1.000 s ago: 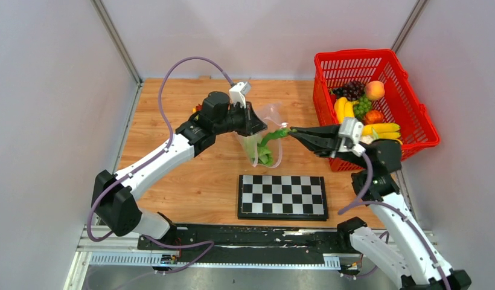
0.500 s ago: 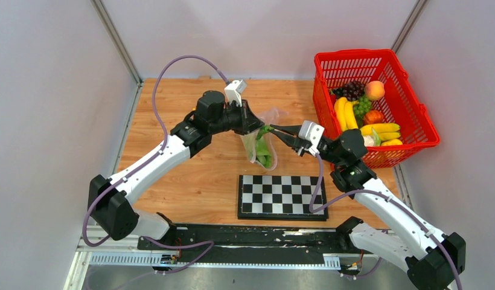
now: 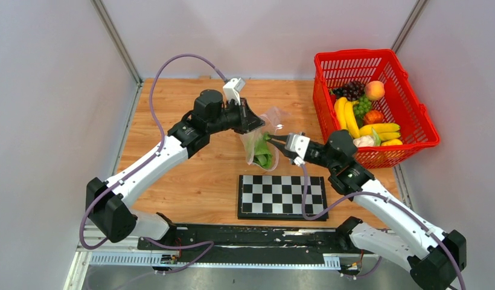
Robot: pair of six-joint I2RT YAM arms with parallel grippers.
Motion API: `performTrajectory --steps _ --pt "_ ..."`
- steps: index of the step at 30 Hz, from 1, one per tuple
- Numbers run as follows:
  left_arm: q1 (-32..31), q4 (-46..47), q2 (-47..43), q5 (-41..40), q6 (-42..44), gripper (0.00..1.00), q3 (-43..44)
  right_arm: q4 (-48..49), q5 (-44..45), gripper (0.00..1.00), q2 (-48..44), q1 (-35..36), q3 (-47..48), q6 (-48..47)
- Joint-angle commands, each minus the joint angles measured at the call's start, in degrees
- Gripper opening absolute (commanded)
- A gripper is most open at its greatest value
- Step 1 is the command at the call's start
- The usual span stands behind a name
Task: Place the food in the zip-top bag and seal the zipper
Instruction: Place the fake vegetable in the zipper food storage bag.
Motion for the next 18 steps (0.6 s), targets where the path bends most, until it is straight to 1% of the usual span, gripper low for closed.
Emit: performTrajectory --steps 1,5,7,8,10,12,18 --pt "-0.2 3.5 -1.7 1.3 -1.1 0.00 3.2 -6.4 -1.1 0.02 2.1 2.4 1.8 -5.2" --pt "-0.2 3.8 -2.0 1.0 -1.2 0.00 2.8 -7.3 -0.4 0.11 3.0 2.5 2.4 -5.8" --pt "-0.2 3.8 -2.1 0.6 -1.1 0.00 2.6 -8.3 -0.2 0.18 4.1 2.6 3.3 -5.8" --pt "-0.1 3.8 -2.2 0.7 -1.1 0.00 2.5 -8.7 0.7 0.20 4.9 2.5 4.0 -5.3" --pt "-0.1 3.6 -2.4 0.6 -1.0 0.00 2.4 -10.2 2.8 0.20 6.4 2.5 5.3 -5.5" --pt "-0.2 3.5 -2.8 0.3 -0.8 0.00 2.1 -9.4 5.2 0.17 7.6 2.5 5.2 -6.1" --pt "-0.1 3.5 -3.0 0.1 -0.6 0.00 1.9 -9.4 5.3 0.10 11.6 2.8 6.2 -7.9"
